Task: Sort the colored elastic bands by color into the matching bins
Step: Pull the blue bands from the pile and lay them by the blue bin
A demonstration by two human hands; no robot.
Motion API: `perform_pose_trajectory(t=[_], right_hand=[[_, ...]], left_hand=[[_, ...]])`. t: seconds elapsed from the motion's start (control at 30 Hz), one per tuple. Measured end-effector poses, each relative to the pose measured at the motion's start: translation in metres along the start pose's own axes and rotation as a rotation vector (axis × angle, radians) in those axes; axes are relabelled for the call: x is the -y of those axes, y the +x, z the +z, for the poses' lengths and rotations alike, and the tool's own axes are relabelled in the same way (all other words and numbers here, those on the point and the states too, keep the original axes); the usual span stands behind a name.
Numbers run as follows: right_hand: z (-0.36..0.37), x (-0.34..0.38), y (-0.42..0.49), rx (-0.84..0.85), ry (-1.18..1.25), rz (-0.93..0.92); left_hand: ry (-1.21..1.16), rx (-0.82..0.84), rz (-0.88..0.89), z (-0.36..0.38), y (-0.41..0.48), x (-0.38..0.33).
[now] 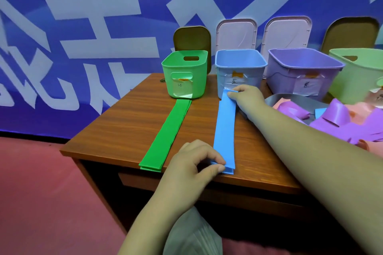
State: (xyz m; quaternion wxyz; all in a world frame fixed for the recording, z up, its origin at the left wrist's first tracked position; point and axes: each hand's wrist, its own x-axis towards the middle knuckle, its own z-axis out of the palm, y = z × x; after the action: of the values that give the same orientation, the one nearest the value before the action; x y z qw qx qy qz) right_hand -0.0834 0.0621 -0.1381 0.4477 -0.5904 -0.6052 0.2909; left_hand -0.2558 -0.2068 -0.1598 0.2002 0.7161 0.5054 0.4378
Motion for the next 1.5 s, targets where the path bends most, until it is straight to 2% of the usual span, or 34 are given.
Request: perform_pose_trajectory(t=[0.37,0.67,0.9,1.3,1.5], right_hand=[[0.008,-0.003,0.005,0.052,-0.222,-0.041],[0.014,-0.008,0.004,0.026,-0.348,-0.066],[0.012,-0.014,-0.001,-0.047,-0.307,-0.112],[0.012,-0.009,-0.011,-0.108,-0.256,-0.076],[-0.001,0.004,-0.024,0.019,-0.370,-0.184]], left_hand=[[0.083,0.004,0.036,0.003,-0.003,0.009],[0.136,0.013,0.049,0.004,-0.003,0.011],[0.127,0.003,0.055,0.004,-0.003,0.010],[0.125,0.007,0.048,0.006,-0.003,0.009],[0.100,0.036,0.028,0.006,-0.001,0.006]])
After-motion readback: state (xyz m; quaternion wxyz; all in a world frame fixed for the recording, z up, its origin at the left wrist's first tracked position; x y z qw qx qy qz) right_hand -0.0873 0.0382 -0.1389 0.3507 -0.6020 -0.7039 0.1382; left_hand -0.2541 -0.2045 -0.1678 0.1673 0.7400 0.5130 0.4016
